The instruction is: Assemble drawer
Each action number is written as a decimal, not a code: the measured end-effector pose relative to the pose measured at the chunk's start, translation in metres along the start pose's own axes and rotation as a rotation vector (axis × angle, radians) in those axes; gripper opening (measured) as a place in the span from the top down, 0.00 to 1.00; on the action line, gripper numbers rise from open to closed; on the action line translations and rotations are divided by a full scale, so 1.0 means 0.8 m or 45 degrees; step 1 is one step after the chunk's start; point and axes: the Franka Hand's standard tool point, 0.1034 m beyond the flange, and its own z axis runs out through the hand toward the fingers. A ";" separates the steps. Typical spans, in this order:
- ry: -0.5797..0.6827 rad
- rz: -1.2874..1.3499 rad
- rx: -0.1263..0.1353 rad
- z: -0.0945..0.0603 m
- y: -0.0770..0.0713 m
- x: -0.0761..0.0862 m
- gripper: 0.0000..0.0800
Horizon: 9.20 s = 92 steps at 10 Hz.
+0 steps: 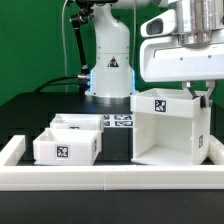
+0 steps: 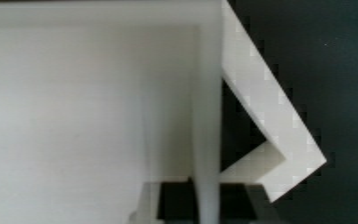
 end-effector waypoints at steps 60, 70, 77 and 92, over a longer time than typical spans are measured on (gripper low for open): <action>0.020 -0.483 -0.094 0.009 0.184 0.096 0.19; 0.006 -0.590 -0.129 0.065 0.236 0.096 0.19; -0.001 -0.637 -0.151 0.090 0.248 0.076 0.19; -0.029 -0.920 -0.147 0.076 0.234 0.073 0.95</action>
Offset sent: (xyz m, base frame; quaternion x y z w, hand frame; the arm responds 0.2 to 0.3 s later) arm 0.0210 -0.0265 -0.0169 -0.0247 0.0071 0.1375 0.9902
